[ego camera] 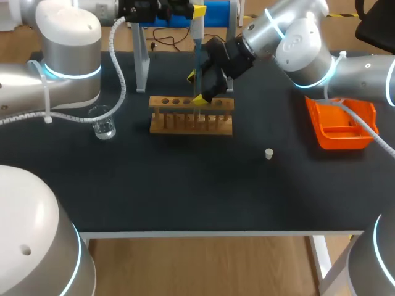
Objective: Invert the test tube, pick up the pipette, mount the tip to pipette, aspirate from beaker and dispense into the tube, eject the tip, return the pipette, and cap with the stopper.
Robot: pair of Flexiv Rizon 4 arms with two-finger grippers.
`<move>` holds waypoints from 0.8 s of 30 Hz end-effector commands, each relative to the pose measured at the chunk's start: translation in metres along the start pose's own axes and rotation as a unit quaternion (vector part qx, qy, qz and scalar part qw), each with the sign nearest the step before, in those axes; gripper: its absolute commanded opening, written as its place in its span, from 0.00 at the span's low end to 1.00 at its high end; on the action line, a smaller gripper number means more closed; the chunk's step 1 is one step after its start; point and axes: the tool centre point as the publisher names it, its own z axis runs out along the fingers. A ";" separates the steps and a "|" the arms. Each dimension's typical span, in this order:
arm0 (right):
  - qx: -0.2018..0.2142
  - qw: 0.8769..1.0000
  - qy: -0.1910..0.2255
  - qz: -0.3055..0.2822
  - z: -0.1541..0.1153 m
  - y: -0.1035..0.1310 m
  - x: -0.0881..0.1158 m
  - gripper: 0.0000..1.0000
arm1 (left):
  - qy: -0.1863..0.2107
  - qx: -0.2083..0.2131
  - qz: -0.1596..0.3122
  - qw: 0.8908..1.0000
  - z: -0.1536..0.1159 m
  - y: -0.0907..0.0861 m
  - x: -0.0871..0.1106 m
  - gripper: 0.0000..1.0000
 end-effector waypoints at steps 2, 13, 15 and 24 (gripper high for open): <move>0.002 1.000 0.001 0.000 -0.001 0.000 0.000 1.00 | -0.004 -0.001 0.002 1.000 -0.001 -0.005 0.002 0.00; 0.002 1.000 0.001 0.000 -0.001 0.000 0.000 1.00 | -0.009 -0.003 0.011 1.000 -0.007 -0.015 0.006 0.00; 0.002 1.000 0.001 0.000 -0.001 0.000 0.000 1.00 | -0.010 -0.003 0.013 1.000 -0.007 -0.017 0.008 0.00; 0.002 1.000 0.001 0.000 -0.001 0.000 0.000 1.00 | -0.014 -0.004 0.024 1.000 -0.008 -0.028 0.012 0.00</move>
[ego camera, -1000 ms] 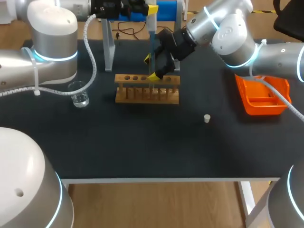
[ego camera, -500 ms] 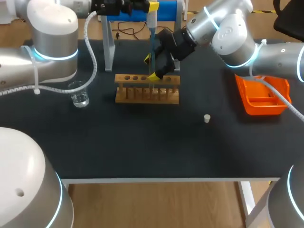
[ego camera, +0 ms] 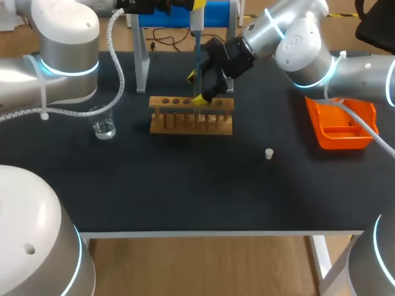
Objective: Invert the test tube, pick up the pipette, mount the tip to pipette, aspirate from beaker and dispense into the tube, eject the tip, return the pipette, and cap with the stopper.
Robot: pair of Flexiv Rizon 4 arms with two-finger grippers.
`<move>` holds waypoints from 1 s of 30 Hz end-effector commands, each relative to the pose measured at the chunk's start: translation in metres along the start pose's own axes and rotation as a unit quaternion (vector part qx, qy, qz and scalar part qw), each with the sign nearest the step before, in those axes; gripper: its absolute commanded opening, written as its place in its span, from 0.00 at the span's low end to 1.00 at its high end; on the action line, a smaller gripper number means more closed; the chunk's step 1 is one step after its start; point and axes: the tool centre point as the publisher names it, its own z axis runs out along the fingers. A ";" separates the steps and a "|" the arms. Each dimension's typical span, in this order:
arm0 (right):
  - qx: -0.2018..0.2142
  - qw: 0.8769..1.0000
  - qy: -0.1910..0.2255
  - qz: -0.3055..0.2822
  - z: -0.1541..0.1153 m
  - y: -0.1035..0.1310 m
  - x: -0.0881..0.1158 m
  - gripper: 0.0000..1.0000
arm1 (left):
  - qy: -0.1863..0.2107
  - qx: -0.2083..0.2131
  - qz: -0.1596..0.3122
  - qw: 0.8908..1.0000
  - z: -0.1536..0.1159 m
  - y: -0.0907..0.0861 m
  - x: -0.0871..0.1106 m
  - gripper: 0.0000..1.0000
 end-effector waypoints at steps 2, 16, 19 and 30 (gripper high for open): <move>0.002 1.000 0.001 0.000 -0.001 0.000 0.000 1.00 | -0.003 -0.002 0.004 1.000 -0.001 -0.006 0.004 0.00; 0.002 1.000 0.001 0.000 -0.001 0.000 0.000 1.00 | -0.008 0.001 0.018 1.000 -0.005 -0.024 0.007 0.00; 0.002 1.000 0.001 0.000 -0.001 0.000 0.000 1.00 | -0.009 0.001 0.019 1.000 -0.006 -0.028 0.008 0.00; 0.002 1.000 0.001 0.000 -0.001 0.000 0.000 1.00 | -0.019 0.010 0.026 0.999 -0.021 -0.042 0.012 0.00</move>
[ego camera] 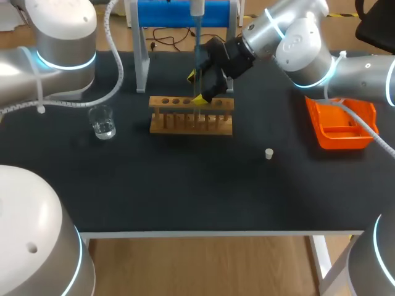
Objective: Invert the test tube, pick up the pipette, mount the tip to pipette, aspirate from beaker and dispense into the tube, eject the tip, return the pipette, and cap with the stopper.
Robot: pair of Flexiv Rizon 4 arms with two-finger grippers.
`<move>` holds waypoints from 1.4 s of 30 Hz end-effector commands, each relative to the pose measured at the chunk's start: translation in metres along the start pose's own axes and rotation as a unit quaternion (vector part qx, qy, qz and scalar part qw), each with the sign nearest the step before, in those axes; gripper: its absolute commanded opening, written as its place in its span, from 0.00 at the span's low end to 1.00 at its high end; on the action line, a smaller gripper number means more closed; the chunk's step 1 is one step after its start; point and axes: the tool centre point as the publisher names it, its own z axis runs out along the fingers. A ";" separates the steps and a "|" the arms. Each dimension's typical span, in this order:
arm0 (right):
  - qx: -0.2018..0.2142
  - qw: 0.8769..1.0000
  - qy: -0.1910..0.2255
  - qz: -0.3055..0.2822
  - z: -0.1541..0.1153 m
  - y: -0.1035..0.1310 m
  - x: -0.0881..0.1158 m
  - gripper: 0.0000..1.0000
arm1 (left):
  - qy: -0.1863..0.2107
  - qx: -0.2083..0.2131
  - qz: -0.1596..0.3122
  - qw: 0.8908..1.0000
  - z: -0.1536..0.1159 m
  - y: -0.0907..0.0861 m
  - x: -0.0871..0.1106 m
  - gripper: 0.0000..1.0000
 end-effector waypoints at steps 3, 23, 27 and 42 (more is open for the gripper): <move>0.002 1.000 0.001 0.000 -0.001 0.000 0.000 1.00 | -0.011 0.000 0.003 1.000 -0.016 -0.008 0.006 0.00; 0.002 1.000 0.001 0.000 -0.001 0.000 0.000 1.00 | -0.022 -0.038 -0.031 0.999 -0.071 0.056 0.068 0.00; 0.002 1.000 0.001 0.000 -0.001 0.000 0.000 1.00 | -0.022 -0.030 -0.033 0.999 -0.077 0.070 0.085 0.00; 0.002 1.000 0.001 0.000 -0.001 0.000 0.000 1.00 | 0.021 0.003 0.001 1.000 -0.075 0.102 0.139 0.00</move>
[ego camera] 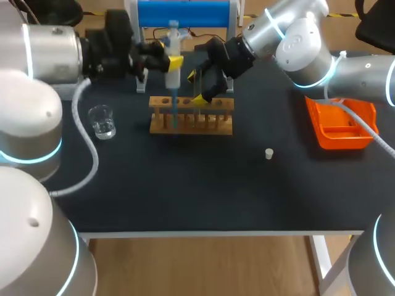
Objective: Invert the test tube, pick up the pipette, mount the tip to pipette, aspirate from beaker and dispense into the tube, eject the tip, return the pipette, and cap with the stopper.
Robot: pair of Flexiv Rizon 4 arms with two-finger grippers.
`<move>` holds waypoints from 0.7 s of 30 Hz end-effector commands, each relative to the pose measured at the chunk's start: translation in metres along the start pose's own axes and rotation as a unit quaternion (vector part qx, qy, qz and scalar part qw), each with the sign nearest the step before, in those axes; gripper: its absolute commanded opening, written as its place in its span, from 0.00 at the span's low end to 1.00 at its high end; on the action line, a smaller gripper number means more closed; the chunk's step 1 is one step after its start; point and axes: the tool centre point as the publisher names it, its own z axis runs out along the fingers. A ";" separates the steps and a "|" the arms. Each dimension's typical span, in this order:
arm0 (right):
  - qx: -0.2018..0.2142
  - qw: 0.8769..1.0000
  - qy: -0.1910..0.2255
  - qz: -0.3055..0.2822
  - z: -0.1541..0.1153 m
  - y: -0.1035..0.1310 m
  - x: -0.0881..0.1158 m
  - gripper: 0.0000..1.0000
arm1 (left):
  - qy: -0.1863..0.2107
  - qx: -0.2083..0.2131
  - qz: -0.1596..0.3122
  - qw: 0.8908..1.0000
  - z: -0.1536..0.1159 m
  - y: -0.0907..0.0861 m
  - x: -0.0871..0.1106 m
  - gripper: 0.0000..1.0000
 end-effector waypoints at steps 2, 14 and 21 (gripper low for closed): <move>0.002 1.000 0.001 0.000 -0.001 0.000 0.000 1.00 | 0.042 0.027 0.016 0.999 0.006 0.008 0.007 0.00; 0.002 1.000 0.001 0.000 -0.001 0.000 0.000 1.00 | 0.078 0.034 0.016 0.996 0.029 0.024 0.016 0.00; 0.002 1.000 0.001 0.000 -0.001 0.000 0.000 1.00 | 0.091 0.023 0.026 0.995 0.044 0.019 0.017 0.00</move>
